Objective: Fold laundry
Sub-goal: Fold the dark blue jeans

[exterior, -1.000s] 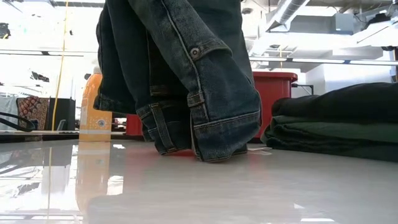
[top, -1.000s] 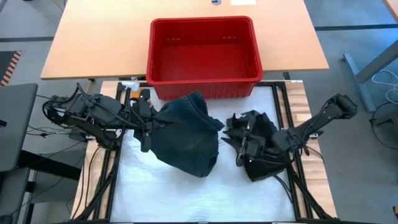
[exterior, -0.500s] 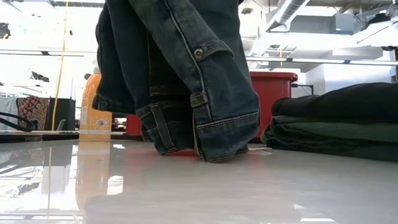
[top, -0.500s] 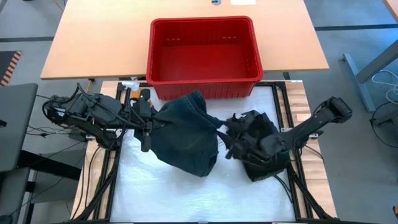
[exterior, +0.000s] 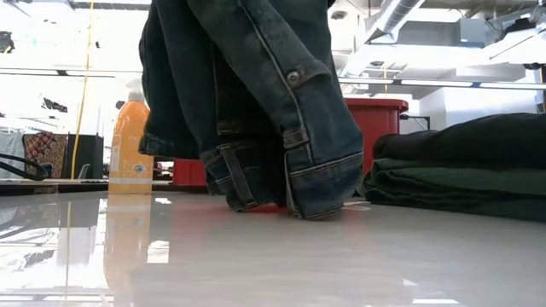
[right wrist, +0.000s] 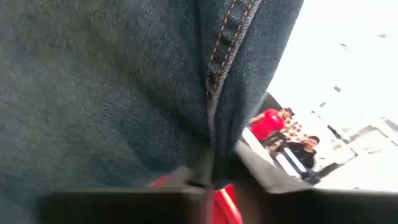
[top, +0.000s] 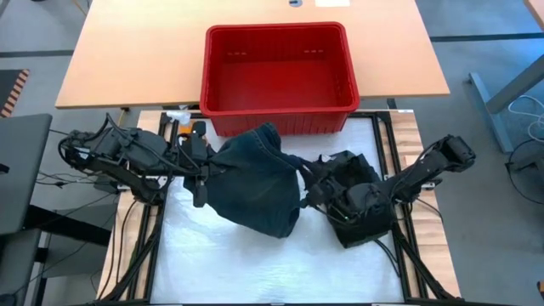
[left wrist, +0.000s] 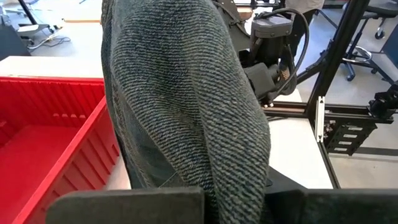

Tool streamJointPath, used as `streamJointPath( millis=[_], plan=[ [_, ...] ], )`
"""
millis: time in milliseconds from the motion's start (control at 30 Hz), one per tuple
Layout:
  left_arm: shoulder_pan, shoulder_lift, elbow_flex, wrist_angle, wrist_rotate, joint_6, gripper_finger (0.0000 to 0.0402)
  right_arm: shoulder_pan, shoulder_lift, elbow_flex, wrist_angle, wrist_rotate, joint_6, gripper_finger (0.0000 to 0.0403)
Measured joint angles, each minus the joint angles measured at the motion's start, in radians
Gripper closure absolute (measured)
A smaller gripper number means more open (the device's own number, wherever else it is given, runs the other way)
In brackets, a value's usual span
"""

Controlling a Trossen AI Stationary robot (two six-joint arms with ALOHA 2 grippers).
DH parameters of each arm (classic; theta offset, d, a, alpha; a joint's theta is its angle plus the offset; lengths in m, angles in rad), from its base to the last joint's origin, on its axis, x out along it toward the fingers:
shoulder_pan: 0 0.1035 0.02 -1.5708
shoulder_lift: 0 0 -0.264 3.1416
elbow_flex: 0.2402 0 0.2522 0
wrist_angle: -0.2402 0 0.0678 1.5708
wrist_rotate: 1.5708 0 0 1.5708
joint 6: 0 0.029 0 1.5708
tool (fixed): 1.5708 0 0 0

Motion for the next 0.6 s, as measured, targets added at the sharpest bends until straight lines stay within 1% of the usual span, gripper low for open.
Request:
streamJointPath(
  millis=[100, 133, 200, 333, 400, 467, 533, 600],
  plan=[
    [0.000, 0.000, 0.000, -0.004, 0.001, 0.000, 0.0393, 0.013, -0.002, 0.000, 0.000, 0.045, -0.047, 0.0366],
    [0.000, 0.001, 0.000, -0.004, 0.001, 0.000, 0.0393, 0.017, -0.002, 0.000, -0.001, 0.057, -0.068, 0.0375],
    [0.000, 0.001, 0.000, -0.009, 0.003, 0.001, 0.0393, 0.017, -0.004, 0.000, 0.007, 0.065, -0.080, 0.0376],
    [0.000, 0.001, 0.000, -0.011, 0.003, 0.001, 0.0393, 0.006, -0.037, 0.000, -0.002, 0.043, -0.084, 0.0374],
    [0.000, 0.000, 0.001, -0.012, 0.005, 0.002, 0.0393, 0.011, -0.073, 0.000, -0.042, -0.025, -0.086, 0.0374],
    [-0.001, -0.002, 0.002, -0.013, 0.007, 0.002, 0.0393, 0.025, -0.118, 0.000, -0.089, -0.120, -0.082, 0.0374],
    [-0.001, -0.004, 0.002, -0.016, 0.007, 0.002, 0.0393, 0.044, -0.175, 0.000, -0.176, -0.237, -0.045, 0.0374],
    [-0.002, -0.008, 0.002, -0.019, 0.002, 0.002, 0.0393, 0.058, -0.245, 0.000, -0.319, -0.386, 0.052, 0.0374]
  ],
)
